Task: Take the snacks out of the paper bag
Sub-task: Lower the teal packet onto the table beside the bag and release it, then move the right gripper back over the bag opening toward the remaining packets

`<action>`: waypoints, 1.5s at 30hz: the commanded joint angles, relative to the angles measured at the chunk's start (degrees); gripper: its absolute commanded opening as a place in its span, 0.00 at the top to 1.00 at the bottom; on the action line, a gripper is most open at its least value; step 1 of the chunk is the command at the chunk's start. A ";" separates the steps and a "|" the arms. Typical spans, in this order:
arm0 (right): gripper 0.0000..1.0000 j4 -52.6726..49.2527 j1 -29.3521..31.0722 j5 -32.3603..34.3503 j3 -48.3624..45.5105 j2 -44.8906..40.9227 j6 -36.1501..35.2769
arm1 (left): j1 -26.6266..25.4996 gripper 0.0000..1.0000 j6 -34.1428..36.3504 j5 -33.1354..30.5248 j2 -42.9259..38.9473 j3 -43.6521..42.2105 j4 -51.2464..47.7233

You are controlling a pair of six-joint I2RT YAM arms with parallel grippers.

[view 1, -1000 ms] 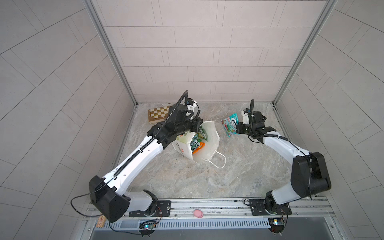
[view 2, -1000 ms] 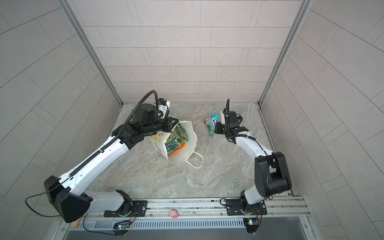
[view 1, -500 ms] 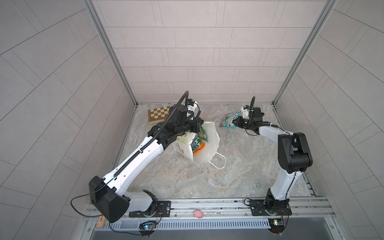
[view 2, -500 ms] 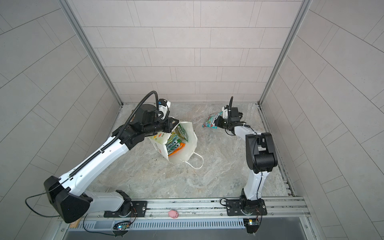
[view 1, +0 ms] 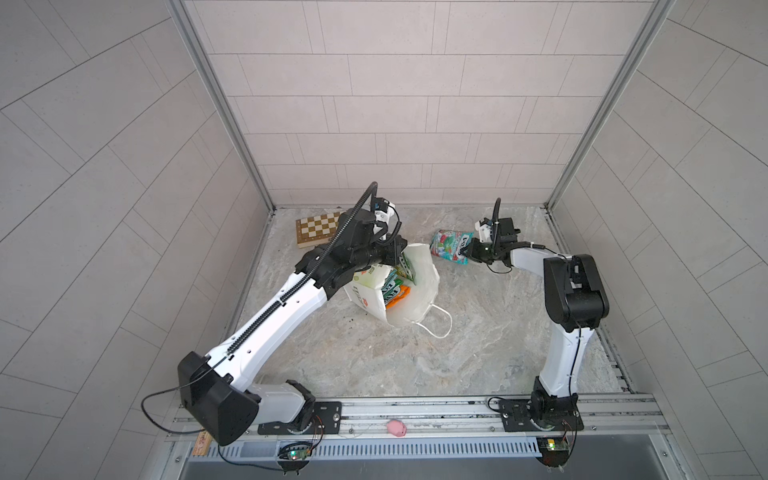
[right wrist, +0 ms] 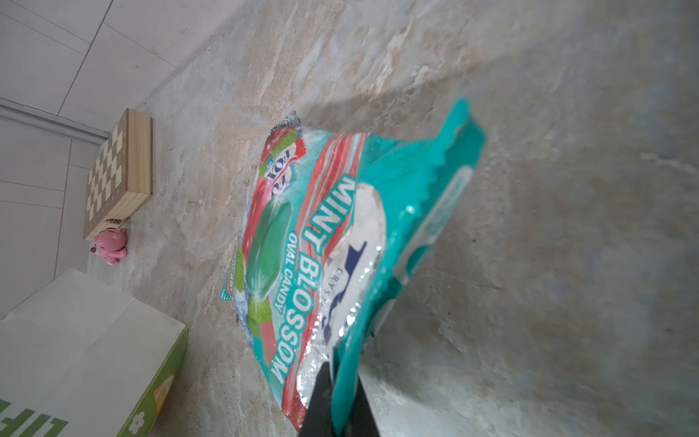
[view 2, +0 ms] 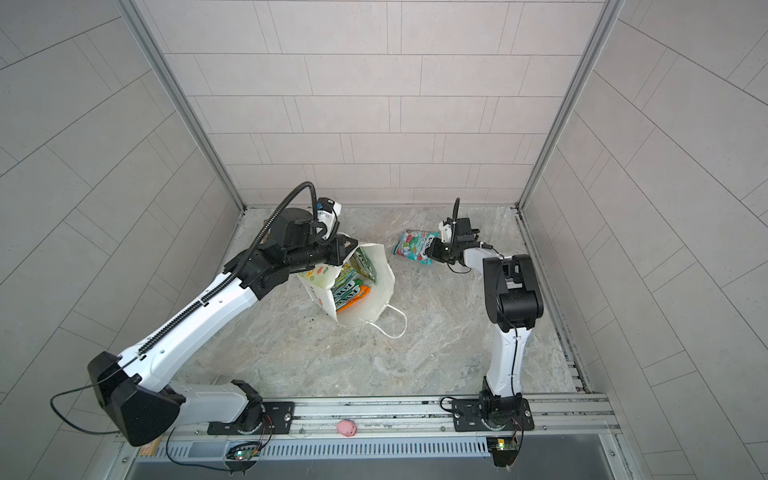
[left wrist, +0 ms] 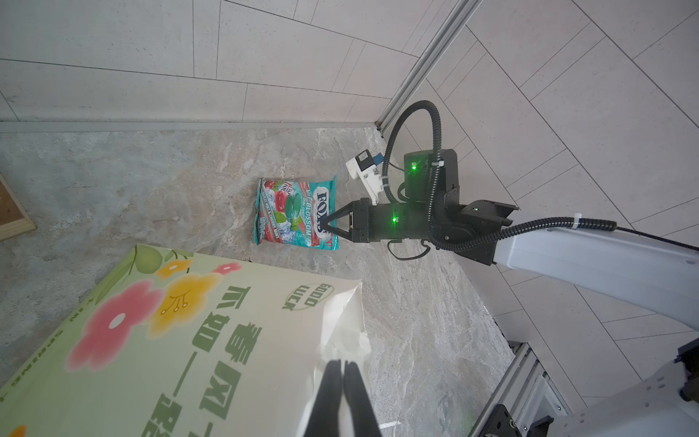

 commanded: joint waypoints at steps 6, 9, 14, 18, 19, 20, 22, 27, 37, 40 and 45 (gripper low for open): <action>0.57 -5.00 0.00 6.09 -0.73 -2.60 -3.51 | -0.31 1.00 1.00 0.79 -1.14 -0.64 0.80; 0.50 -5.53 -0.02 8.40 -3.00 -6.01 -4.52 | -0.31 1.00 0.98 0.73 -1.39 -0.70 0.79; 0.46 -5.31 -0.08 10.62 -8.30 -14.41 -6.34 | -0.39 1.00 1.11 0.50 -1.48 -0.80 0.79; 0.47 -3.78 0.10 8.99 -13.28 -22.88 -7.39 | -0.38 1.00 1.13 0.44 -1.61 -0.73 0.80; 0.47 -2.95 0.25 8.30 -14.62 -24.98 -7.51 | -0.31 1.00 1.22 0.38 -1.67 -0.79 0.79; 0.47 -2.00 0.48 7.67 -15.97 -27.49 -7.63 | -0.34 1.00 1.17 0.37 -1.70 -0.83 0.79; 0.47 -0.34 1.08 6.19 -18.74 -32.32 -7.86 | -0.33 1.00 1.10 0.53 -1.68 -0.90 0.86; 0.48 5.92 5.25 3.31 -25.50 -43.36 -8.63 | -0.39 1.00 1.05 0.82 -1.48 -0.64 1.06; 0.48 9.00 21.28 6.77 -30.98 -56.42 -13.54 | -0.81 1.00 0.77 0.63 -1.40 -0.61 1.28; 0.48 7.33 27.23 10.79 -30.43 -56.79 -17.52 | -0.83 1.00 0.78 0.52 -1.39 -0.51 1.41; 0.49 3.56 34.28 16.58 -27.72 -53.50 -22.81 | -0.93 1.00 0.78 0.37 -1.39 -0.53 1.31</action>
